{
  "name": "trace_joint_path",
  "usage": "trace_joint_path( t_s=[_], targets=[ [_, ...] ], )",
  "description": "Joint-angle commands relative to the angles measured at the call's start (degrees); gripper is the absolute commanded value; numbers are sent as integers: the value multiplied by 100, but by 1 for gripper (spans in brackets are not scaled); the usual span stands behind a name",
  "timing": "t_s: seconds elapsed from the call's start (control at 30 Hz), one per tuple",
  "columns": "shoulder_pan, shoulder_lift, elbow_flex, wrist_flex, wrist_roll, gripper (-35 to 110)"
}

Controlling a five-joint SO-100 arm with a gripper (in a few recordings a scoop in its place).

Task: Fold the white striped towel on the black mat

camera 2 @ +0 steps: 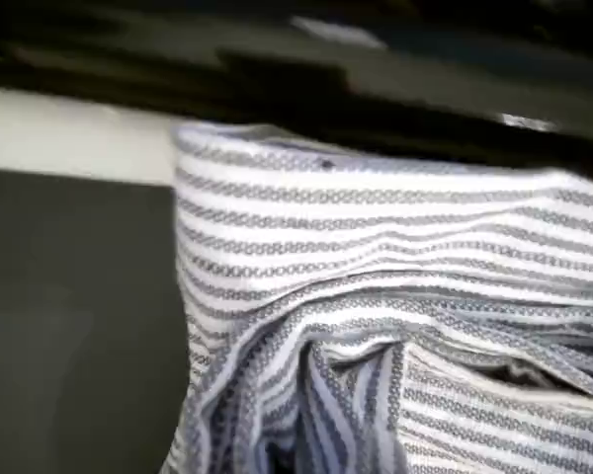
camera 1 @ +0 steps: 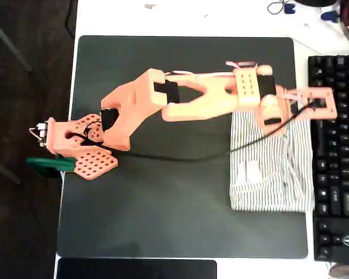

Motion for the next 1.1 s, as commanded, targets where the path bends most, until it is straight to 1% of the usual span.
trace_joint_path(
  t_s=[0.0, 0.17, 0.3, 0.37, 0.47, 0.63, 0.8, 0.93, 1.07],
  targets=[
    [-299, 35, -325, 79, 229, 0],
    [-439, -9, -325, 264, 422, 2],
    [-308, 0, -308, -70, 826, 19],
    [-229, 193, -193, -105, 817, 21],
    [-141, 853, 448, -167, 861, 17],
    [62, 2329, 2101, -334, 905, 9],
    [255, 4052, 3841, -571, 800, 5],
    [369, 5001, 4896, -703, 826, 2],
    [281, 5177, 5590, -1696, 888, 2]
  ],
)
